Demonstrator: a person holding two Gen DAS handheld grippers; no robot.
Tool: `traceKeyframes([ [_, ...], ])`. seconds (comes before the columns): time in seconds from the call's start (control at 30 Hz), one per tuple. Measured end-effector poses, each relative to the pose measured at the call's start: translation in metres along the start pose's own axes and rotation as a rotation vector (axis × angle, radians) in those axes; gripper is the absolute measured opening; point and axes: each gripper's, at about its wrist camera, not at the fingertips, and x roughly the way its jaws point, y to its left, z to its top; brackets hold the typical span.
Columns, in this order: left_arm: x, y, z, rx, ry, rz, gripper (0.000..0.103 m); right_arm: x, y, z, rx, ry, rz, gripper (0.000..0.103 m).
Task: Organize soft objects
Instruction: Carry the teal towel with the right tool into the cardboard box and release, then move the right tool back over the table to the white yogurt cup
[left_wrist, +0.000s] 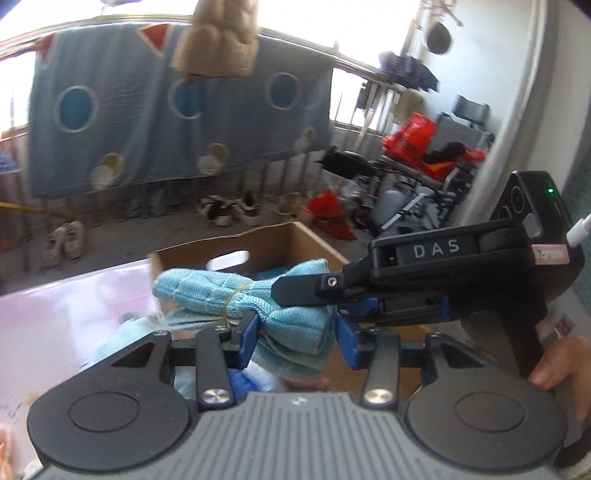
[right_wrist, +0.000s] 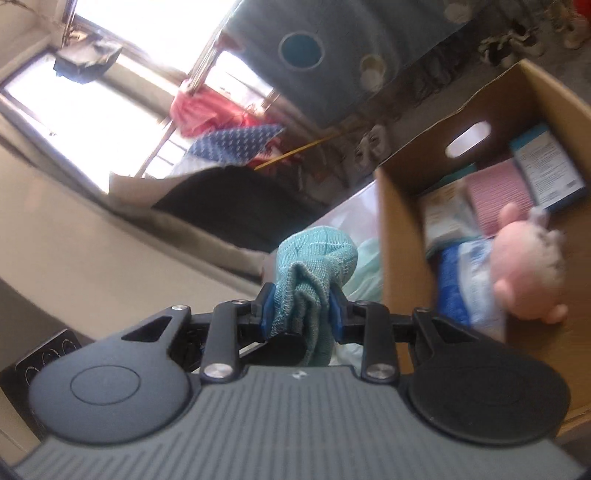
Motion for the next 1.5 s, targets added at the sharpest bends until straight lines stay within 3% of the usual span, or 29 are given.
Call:
traceKeyframes([
  [0.1,0.036,-0.019,0.003,0.041,0.021,-0.011,0.051,-0.032,-0.034,0.013,0.01,-0.108,-0.076,0.028],
  [0.2,0.055,-0.021,-0.004,0.033,0.054,-0.01,0.051,-0.041,-0.065,0.018,-0.009,-0.172,-0.205,0.03],
  [0.3,0.062,-0.009,-0.011,0.012,0.084,0.004,0.051,-0.032,-0.094,0.019,-0.052,-0.153,-0.355,0.03],
  [0.43,0.054,0.012,-0.018,-0.029,0.091,0.043,0.051,-0.008,-0.118,0.015,-0.085,-0.113,-0.486,0.03],
  [0.6,0.029,0.034,-0.024,-0.052,0.07,0.08,0.052,-0.009,-0.108,0.01,-0.089,-0.126,-0.474,0.031],
  [0.8,-0.009,0.051,-0.035,-0.055,0.039,0.13,0.056,-0.013,-0.086,0.003,-0.125,-0.081,-0.489,0.032],
  [1.03,-0.062,0.085,-0.06,-0.095,0.009,0.217,0.06,0.028,-0.089,-0.007,-0.132,0.16,-0.531,0.034],
  [1.17,-0.088,0.109,-0.08,-0.145,0.003,0.293,0.061,0.053,-0.111,-0.008,-0.092,0.239,-0.585,0.034],
  [1.27,-0.104,0.126,-0.094,-0.189,0.002,0.325,0.061,0.061,-0.122,-0.004,-0.062,0.231,-0.614,0.034],
  [1.4,-0.119,0.144,-0.111,-0.218,0.015,0.381,0.062,0.053,-0.124,0.005,-0.058,0.103,-0.712,0.036],
  [1.5,-0.128,0.156,-0.121,-0.26,0.021,0.398,0.064,0.044,-0.127,0.007,-0.009,0.049,-0.676,0.04],
])
